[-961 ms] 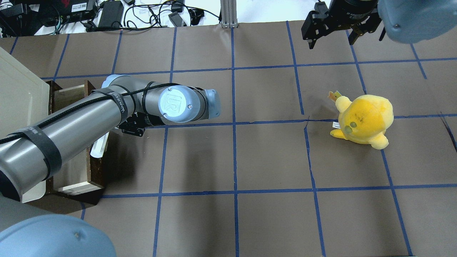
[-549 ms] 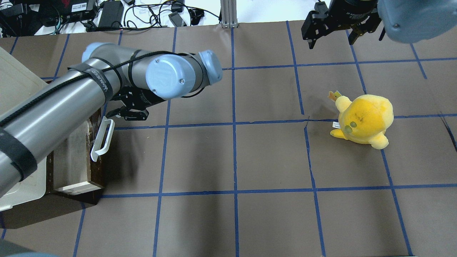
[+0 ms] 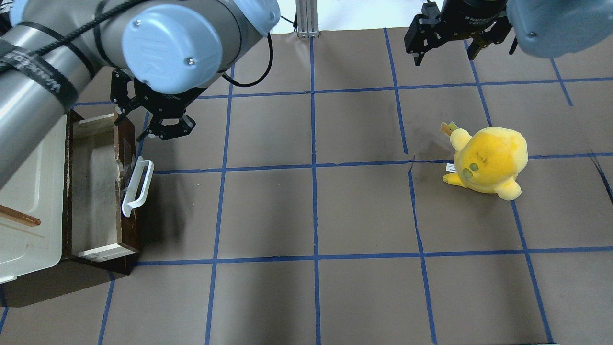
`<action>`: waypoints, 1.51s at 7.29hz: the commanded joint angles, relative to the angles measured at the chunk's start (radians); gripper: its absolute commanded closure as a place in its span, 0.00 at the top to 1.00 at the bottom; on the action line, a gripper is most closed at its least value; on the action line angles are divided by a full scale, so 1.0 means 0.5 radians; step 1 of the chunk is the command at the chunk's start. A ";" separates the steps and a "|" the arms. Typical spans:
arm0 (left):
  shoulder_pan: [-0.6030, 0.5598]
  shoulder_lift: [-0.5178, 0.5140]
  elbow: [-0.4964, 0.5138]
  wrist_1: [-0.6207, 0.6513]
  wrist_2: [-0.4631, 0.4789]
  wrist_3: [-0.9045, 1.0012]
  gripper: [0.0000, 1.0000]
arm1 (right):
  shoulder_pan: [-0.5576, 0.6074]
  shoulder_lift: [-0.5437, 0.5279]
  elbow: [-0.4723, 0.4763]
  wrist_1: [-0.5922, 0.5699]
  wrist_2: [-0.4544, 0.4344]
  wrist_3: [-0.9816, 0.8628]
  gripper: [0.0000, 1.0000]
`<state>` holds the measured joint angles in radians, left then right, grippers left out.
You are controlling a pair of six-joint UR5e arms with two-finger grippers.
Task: Pull drawer sideways
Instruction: 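Open the left gripper and lift it away from the handle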
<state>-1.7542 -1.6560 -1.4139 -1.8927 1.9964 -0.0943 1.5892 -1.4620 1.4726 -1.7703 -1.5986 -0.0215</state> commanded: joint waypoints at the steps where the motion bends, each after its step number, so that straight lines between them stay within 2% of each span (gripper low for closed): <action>1: 0.158 0.213 -0.022 0.161 -0.570 0.057 0.64 | 0.000 0.000 0.000 0.000 -0.003 0.000 1.00; 2: 0.167 0.259 -0.044 0.253 -0.754 0.057 0.80 | 0.000 0.000 0.000 0.000 -0.003 0.000 1.00; 4: 0.280 0.287 -0.126 0.327 -0.936 0.118 1.00 | 0.000 0.000 0.000 0.000 -0.003 0.000 1.00; 6: 0.376 0.244 -0.194 0.673 -0.980 0.250 1.00 | 0.000 0.000 0.000 0.000 0.000 0.000 1.00; 11: 0.391 0.167 -0.163 0.702 -0.958 0.253 1.00 | 0.000 0.000 0.000 0.000 -0.003 0.000 1.00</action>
<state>-1.5582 -1.5664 -1.4980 -1.5413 1.5160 0.0321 1.5892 -1.4619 1.4726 -1.7702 -1.5995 -0.0215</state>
